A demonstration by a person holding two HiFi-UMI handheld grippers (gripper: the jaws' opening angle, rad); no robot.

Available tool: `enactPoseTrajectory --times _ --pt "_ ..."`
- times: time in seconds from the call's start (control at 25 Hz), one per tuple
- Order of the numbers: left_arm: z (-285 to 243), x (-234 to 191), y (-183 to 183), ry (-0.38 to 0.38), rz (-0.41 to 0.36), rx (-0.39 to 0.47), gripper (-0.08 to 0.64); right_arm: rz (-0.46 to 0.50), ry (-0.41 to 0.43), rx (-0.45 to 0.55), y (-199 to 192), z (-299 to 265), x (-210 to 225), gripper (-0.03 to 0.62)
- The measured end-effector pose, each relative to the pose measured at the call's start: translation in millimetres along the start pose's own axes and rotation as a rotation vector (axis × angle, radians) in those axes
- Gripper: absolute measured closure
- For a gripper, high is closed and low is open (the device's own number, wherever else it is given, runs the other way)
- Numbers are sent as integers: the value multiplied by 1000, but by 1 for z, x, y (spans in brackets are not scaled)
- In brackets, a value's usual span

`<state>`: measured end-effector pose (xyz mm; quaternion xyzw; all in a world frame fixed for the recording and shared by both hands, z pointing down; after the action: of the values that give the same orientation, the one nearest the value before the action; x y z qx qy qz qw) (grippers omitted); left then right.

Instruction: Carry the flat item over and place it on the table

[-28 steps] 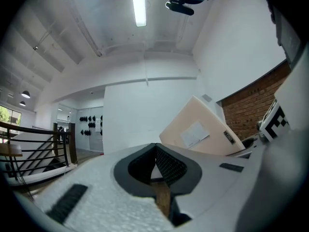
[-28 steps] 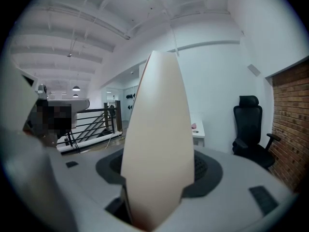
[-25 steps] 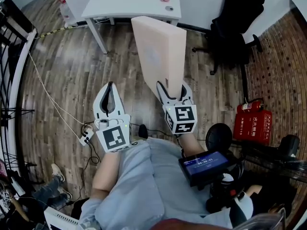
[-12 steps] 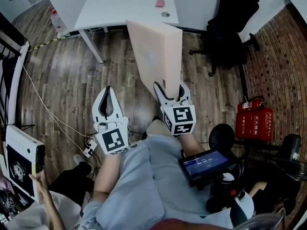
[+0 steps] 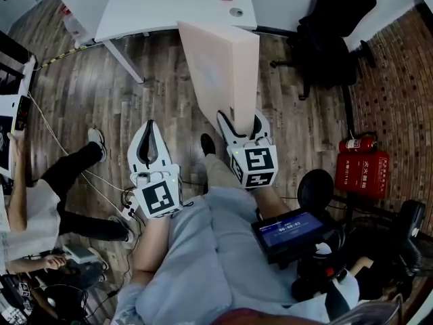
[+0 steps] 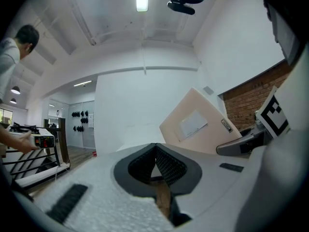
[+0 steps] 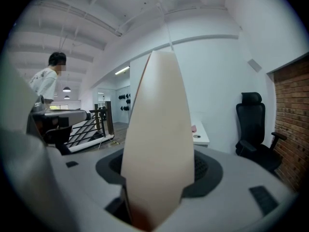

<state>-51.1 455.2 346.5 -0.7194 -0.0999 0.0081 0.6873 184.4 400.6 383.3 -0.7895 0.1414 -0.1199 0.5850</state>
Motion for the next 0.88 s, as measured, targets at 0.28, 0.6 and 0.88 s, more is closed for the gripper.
enactPoseTrajectory --times 0.28,0.6,0.88 --pt "-92 -18 1 12 -41 -52 551 -33 4 -45 14 -83 36 316" --pt "-204 -31 10 23 -70 -57 551 -46 26 -58 42 -185 85 316" --pt "-254 -39 34 63 -89 -7 551 -32 56 10 81 -235 108 316"
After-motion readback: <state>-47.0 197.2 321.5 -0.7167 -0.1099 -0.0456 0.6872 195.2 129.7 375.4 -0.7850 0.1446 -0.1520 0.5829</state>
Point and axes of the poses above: the fingertips, and each gripper's own axes: z backward along the fingers, x to its right, y out of its top, the point moved 9 cm from there along z, backward along the fingers, and after that the axes turned 4 degrees about -y, right-handed, at the moved point
